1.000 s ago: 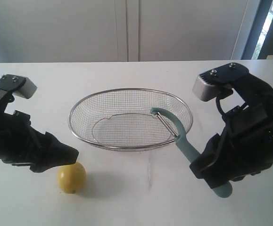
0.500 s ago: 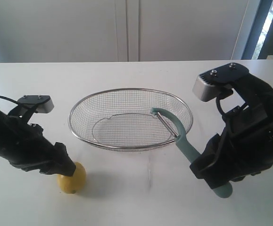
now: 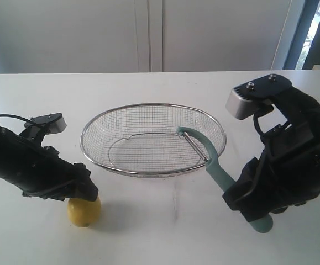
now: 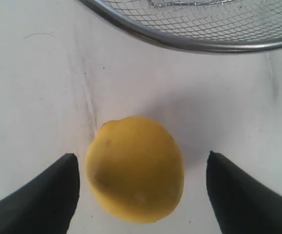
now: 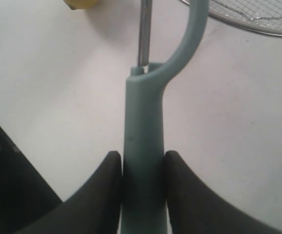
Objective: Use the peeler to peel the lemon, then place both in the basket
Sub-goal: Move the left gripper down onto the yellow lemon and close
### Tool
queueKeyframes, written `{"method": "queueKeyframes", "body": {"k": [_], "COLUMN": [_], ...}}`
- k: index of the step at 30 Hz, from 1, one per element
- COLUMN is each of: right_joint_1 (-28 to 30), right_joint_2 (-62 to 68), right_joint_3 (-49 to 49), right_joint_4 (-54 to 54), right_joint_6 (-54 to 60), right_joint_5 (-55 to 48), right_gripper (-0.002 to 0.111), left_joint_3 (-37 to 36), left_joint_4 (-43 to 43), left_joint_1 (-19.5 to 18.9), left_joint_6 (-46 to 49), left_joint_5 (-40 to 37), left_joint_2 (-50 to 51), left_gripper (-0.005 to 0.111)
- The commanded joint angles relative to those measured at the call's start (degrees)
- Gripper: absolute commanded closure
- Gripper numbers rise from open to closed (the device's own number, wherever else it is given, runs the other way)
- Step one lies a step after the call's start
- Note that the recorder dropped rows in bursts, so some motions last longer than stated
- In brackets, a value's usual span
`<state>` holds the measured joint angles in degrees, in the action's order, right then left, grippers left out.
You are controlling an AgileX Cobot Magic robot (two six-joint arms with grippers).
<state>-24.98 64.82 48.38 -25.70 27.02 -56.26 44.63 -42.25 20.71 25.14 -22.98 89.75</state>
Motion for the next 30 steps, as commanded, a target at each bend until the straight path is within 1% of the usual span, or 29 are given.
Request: {"method": "queueKeyframes", "body": {"k": [1,6,12,17,19,20,21,22,23,25,26,28,30], "right_joint_1": [0.51,0.51,0.51,0.51,0.51,0.51,0.51,0.51,0.51,0.51,0.51,0.51,0.51], "right_joint_2": [-0.01,-0.01,-0.01,-0.01,-0.01,-0.01,-0.01,-0.01,-0.01,-0.01,-0.01,-0.01,-0.01], "right_joint_3": [0.27,0.27,0.27,0.27,0.27,0.27,0.27,0.27,0.27,0.27,0.27,0.27,0.27], "right_joint_4": [-0.22,-0.22,-0.22,-0.22,-0.22,-0.22,-0.22,-0.22,-0.22,-0.22,-0.22,-0.22,-0.08], "right_joint_6": [-0.26,-0.26,-0.26,-0.26,-0.26,-0.26,-0.26,-0.26,-0.26,-0.26,-0.26,-0.26,-0.26], "right_joint_5": [0.06,0.25,0.25,0.25,0.14,0.14,0.14,0.14,0.14,0.14,0.14,0.14,0.24], "right_gripper": [0.108,0.108,0.108,0.108,0.108,0.108,0.108,0.108,0.108,0.108,0.108,0.108,0.108], "left_joint_3": [0.22,0.22,0.22,0.22,0.22,0.22,0.22,0.22,0.22,0.22,0.22,0.22,0.22], "left_joint_4": [-1.54,-2.05,-2.3,-2.3,-2.3,-2.3,-2.3,-2.3,-2.3,-1.18,-0.04,0.13,0.13], "left_joint_1": [0.21,1.6,3.93,4.03,4.03,4.03,4.03,4.03,4.03,4.03,4.03,4.03,4.03], "left_joint_6": [-0.22,-0.22,-0.26,0.4,0.51,0.51,0.51,0.51,0.51,1.78,4.91,9.24,11.25], "left_joint_5": [-0.63,-0.13,3.41,3.78,3.88,3.88,3.88,3.88,3.92,4.06,4.06,4.06,3.95], "left_joint_2": [0.57,2.53,5.03,7.64,7.96,7.96,7.96,7.96,7.96,7.96,7.96,7.96,7.55], "left_gripper": [0.031,0.031,0.031,0.031,0.034,0.037,0.044,0.054,0.061,0.079,0.092,0.106,0.107]}}
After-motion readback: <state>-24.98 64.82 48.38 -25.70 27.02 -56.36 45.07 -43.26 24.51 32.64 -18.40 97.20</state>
